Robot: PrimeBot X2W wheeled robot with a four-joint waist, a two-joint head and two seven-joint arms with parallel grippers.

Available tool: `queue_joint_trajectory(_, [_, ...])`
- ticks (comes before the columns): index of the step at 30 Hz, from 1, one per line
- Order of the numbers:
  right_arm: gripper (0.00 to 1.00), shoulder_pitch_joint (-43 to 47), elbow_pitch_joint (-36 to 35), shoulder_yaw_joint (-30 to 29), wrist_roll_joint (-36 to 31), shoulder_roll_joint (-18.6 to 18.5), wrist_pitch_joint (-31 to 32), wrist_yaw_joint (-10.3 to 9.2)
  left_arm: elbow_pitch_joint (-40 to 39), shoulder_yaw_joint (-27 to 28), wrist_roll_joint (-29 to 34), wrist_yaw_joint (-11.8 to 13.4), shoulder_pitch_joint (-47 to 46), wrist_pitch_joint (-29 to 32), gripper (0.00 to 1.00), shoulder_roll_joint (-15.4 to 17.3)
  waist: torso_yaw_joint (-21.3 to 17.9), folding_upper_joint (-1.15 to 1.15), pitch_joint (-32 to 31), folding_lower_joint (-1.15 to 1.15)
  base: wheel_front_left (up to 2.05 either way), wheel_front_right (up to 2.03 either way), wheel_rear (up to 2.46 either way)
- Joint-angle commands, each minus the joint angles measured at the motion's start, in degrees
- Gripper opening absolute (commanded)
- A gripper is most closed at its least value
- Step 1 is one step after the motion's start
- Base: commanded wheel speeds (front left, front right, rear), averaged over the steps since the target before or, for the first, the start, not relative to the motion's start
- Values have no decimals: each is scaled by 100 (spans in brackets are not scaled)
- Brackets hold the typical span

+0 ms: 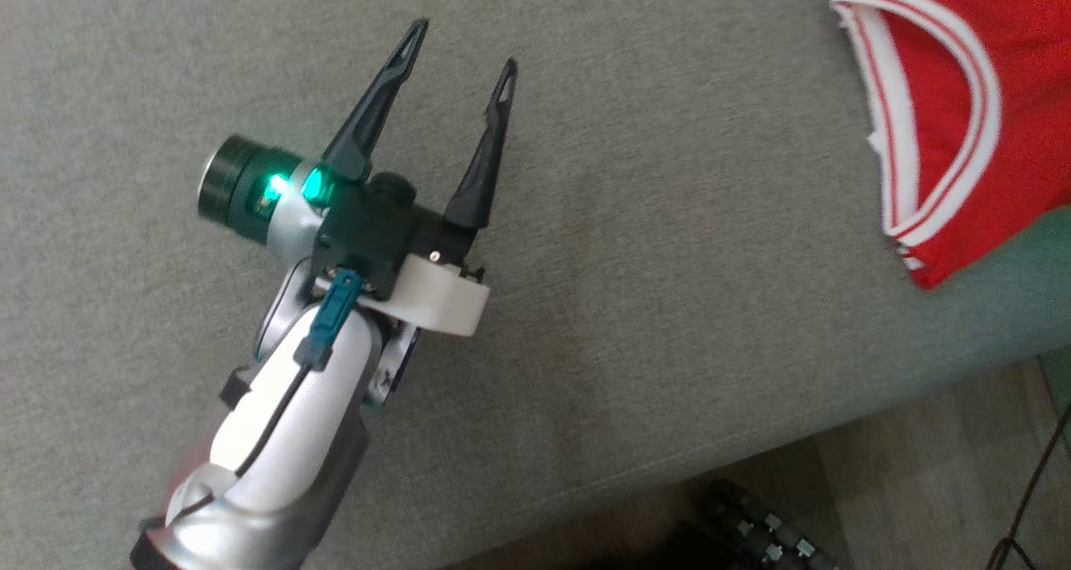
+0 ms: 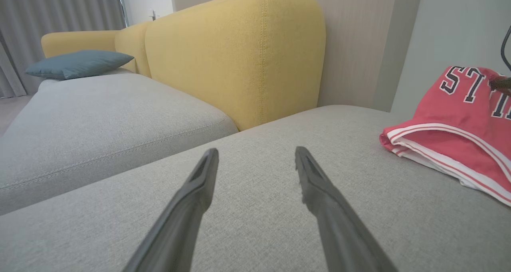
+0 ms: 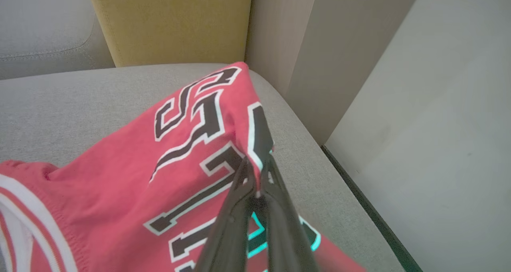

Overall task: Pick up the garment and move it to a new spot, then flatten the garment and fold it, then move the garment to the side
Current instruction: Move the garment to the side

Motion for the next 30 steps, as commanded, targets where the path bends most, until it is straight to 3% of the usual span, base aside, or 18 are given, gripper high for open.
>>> queue_joint_trajectory(1, [0,-57,-80,-66,-52,-253,-103,37,-192,103,59,-24,-181,-11,100,0,75,0,156,0,0,0,0])
queue_joint_trajectory(2, [14,-79,-26,-108,-85,-254,-160,37,-183,86,64,-36,-222,-17,100,-6,100,0,207,0,0,0,0])
queue_joint_trajectory(4, [68,-110,89,-222,-222,-254,-360,37,-151,57,65,-60,-290,-33,100,-16,153,0,274,0,0,0,0])
queue_joint_trajectory(5, [100,-105,174,-277,-282,-240,-418,37,-129,44,58,-72,-317,-41,100,-23,183,0,291,0,0,0,0])
queue_joint_trajectory(12, [100,59,522,-617,-610,-70,-931,37,4,68,-43,-3,-271,-101,100,-53,330,0,138,0,0,0,0])
queue_joint_trajectory(19, [100,505,352,-641,-886,177,-1555,37,60,164,-204,143,63,-125,100,-54,416,0,-337,0,0,0,0])
queue_joint_trajectory(30, [100,2064,-1648,-270,-1459,1576,-1664,37,-164,581,-554,534,1089,-129,100,-10,770,0,-1449,0,0,0,0])
